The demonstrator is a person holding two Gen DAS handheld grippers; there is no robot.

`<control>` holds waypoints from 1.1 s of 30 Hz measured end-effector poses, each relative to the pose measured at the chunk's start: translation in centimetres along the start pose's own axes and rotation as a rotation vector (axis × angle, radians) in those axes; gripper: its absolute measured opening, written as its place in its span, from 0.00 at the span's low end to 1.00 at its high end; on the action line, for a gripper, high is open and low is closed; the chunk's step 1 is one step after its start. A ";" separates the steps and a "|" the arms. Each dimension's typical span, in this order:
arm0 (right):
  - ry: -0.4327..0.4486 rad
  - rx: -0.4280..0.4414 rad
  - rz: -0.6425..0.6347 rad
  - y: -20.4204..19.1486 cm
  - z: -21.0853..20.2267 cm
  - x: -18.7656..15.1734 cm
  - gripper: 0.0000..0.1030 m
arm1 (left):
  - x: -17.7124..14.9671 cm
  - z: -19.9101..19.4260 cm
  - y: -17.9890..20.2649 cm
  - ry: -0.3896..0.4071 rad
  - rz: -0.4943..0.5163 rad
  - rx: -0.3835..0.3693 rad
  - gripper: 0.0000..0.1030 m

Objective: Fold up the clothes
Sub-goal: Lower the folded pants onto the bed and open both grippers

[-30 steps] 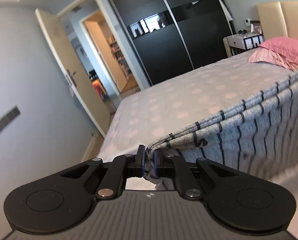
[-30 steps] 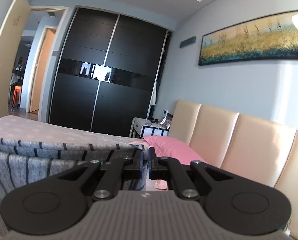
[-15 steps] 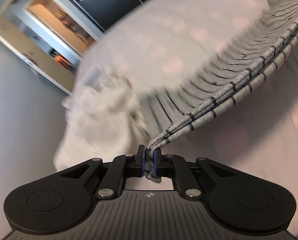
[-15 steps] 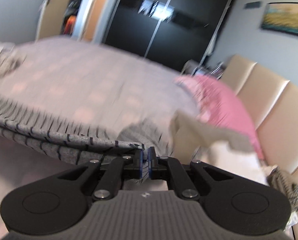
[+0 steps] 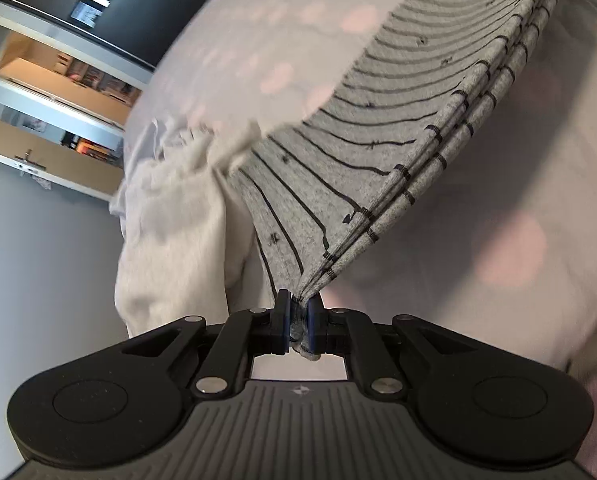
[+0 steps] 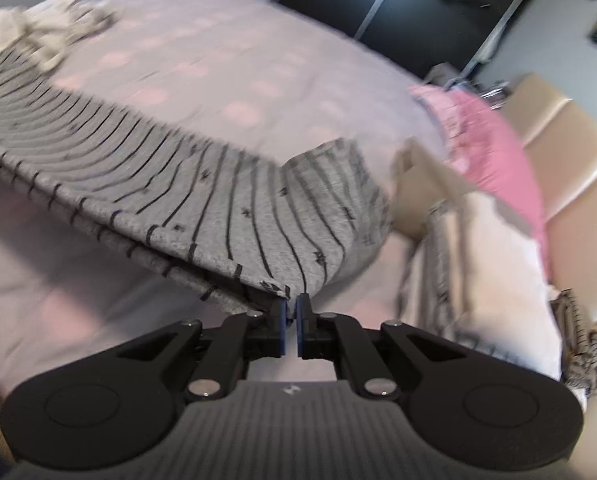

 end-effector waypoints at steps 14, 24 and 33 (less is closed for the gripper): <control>-0.184 0.222 -0.306 -10.3 -1.9 -7.6 0.05 | -10.0 3.6 5.7 -0.214 0.091 -0.126 0.06; -0.314 0.256 -0.374 -12.8 1.7 -8.8 0.07 | -11.6 9.3 7.8 -0.278 0.102 -0.217 0.12; -0.329 0.306 -0.321 -10.7 0.6 -6.7 0.23 | -12.1 5.3 3.8 -0.143 -0.155 -0.311 0.41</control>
Point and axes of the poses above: each gripper's, at about its wrist camera, not at the fingertips, and z roughly the way its jaws point, y to its right, x to its top, the point moved 10 cm from there along z, roughly the way its jaws point, and after that the axes turned 14 degrees about -x, right-handed, at the moved point
